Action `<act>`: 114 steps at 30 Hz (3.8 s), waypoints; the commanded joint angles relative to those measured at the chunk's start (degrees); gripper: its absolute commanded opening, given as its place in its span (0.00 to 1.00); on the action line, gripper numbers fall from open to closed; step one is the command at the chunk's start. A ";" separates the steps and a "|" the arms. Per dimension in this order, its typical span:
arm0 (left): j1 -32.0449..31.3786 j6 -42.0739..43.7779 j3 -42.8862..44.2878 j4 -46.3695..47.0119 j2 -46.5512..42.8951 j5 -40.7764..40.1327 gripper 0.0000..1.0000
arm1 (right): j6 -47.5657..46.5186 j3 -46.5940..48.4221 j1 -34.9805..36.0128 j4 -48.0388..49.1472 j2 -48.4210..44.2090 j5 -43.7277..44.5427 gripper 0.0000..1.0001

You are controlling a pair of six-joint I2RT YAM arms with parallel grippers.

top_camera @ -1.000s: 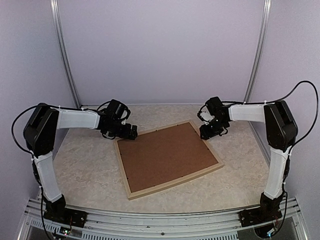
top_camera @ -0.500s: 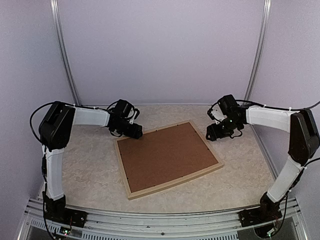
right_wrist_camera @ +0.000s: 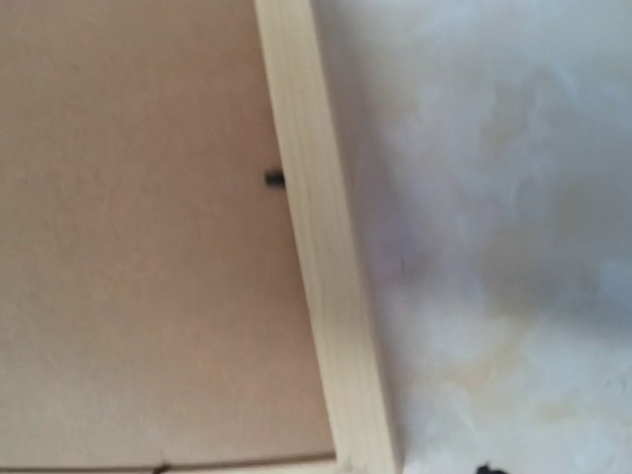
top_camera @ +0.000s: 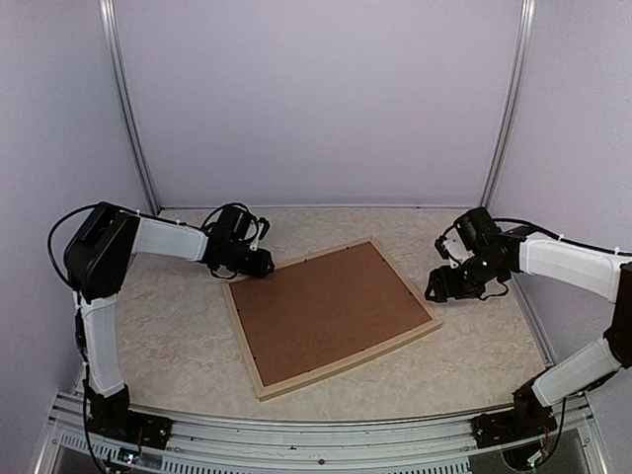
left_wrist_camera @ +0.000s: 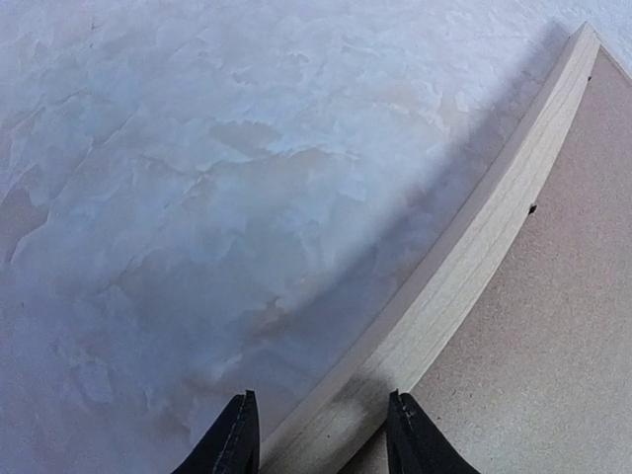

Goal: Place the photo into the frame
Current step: Rotate the frame body at the center of the board.

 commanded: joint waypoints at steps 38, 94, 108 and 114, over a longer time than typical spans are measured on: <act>-7.99 -23.74 -29.14 8.47 -23.64 -1.31 0.48 | 26.89 -10.41 10.79 3.42 -3.33 6.16 0.69; -22.98 -23.56 -37.24 2.10 -31.14 3.26 0.64 | -13.18 13.91 0.70 13.87 31.78 -3.82 0.18; -15.11 -21.35 -24.79 -13.61 -32.86 -12.83 0.86 | -10.75 19.91 0.79 14.47 33.47 -5.02 0.56; -12.39 -17.54 -19.94 -17.20 -26.97 -14.79 0.87 | -8.58 17.35 0.74 14.50 28.31 -3.61 0.62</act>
